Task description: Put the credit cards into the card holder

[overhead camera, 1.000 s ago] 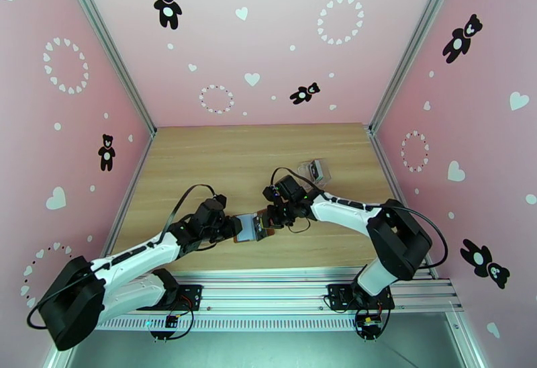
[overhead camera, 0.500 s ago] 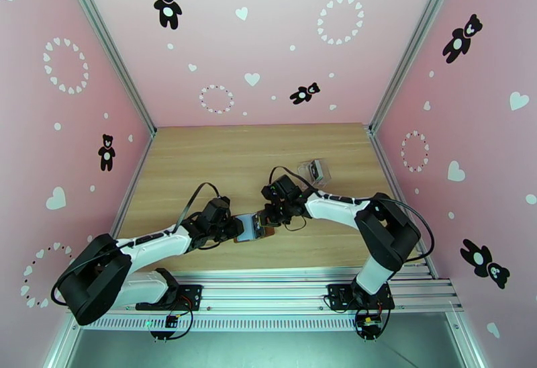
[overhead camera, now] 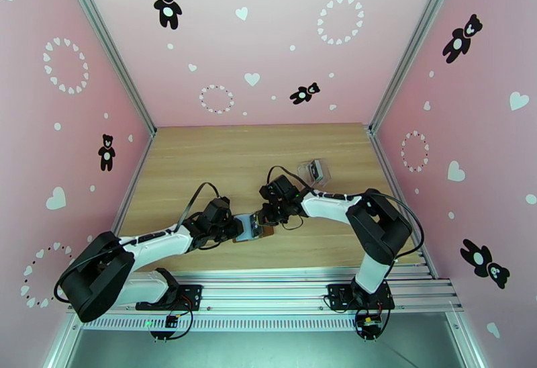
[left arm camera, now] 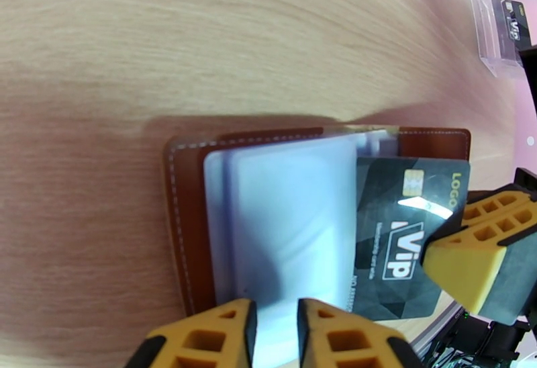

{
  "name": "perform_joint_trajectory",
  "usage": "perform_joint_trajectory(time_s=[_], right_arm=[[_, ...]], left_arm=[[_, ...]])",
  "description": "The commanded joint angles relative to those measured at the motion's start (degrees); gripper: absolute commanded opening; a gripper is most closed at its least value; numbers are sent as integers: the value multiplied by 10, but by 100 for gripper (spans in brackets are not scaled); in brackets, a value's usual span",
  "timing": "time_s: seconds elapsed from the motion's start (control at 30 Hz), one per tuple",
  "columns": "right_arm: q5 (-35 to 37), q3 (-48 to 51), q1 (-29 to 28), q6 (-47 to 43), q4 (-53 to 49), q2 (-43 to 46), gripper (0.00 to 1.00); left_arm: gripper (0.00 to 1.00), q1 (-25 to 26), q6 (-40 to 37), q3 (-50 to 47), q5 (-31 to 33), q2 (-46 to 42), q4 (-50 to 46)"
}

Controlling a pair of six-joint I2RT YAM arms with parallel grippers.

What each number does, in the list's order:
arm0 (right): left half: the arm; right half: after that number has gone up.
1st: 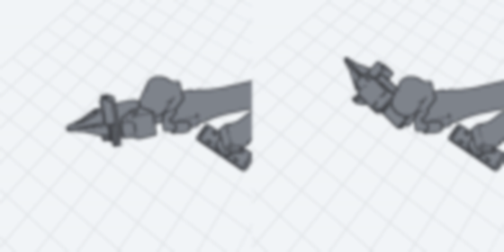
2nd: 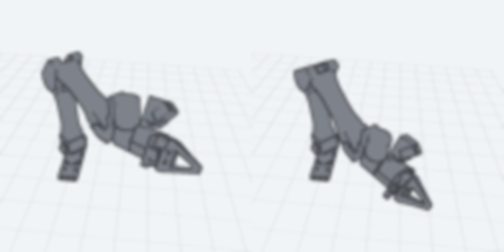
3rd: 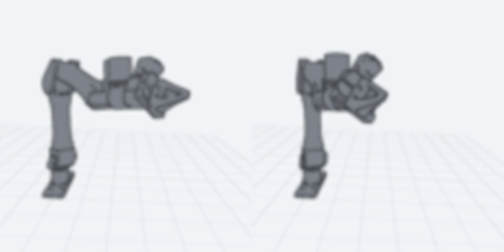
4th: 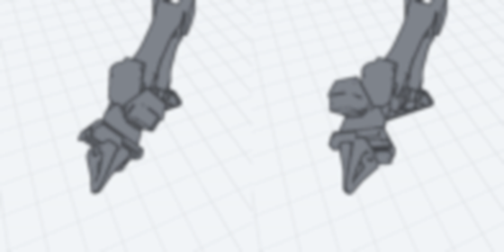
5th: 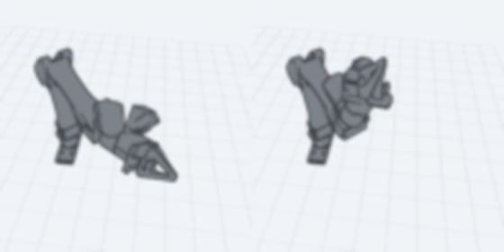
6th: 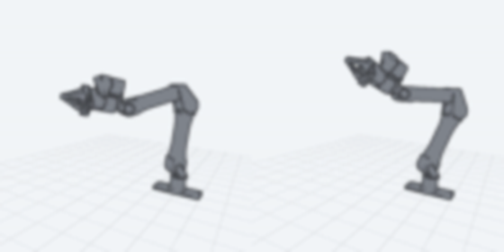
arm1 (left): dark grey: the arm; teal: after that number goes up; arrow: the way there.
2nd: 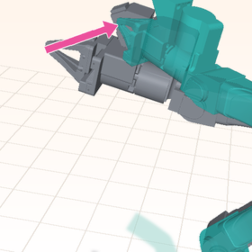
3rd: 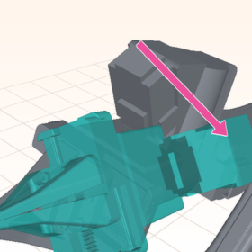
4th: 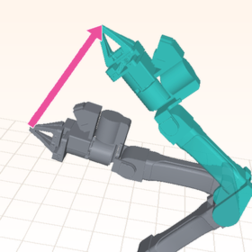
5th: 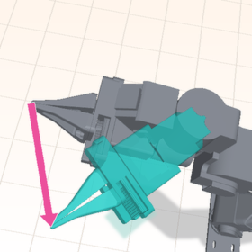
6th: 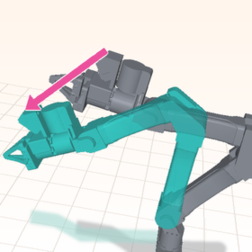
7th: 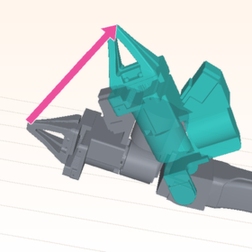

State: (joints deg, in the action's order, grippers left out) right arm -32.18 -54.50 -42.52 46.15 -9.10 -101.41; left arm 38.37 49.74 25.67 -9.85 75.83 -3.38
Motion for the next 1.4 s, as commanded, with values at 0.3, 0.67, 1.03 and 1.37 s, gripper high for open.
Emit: perform_joint_trajectory(time_s=[0.3, 0.67, 1.03, 1.37], right_arm=[[5, -5, 0, 3, 11, -19, 0], [3, -3, 1, 2, 12, -31, 0], [1, 0, 2, 5, 20, -35, 0], [-7, 0, 1, 20, 47, -40, 0]], left_arm=[[23, -4, -10, 6, 56, 3, -77], [28, -4, -25, 27, 70, -29, -119], [20, -4, -19, 25, 66, 12, -92], [20, -4, -16, 18, 66, 16, -88]])
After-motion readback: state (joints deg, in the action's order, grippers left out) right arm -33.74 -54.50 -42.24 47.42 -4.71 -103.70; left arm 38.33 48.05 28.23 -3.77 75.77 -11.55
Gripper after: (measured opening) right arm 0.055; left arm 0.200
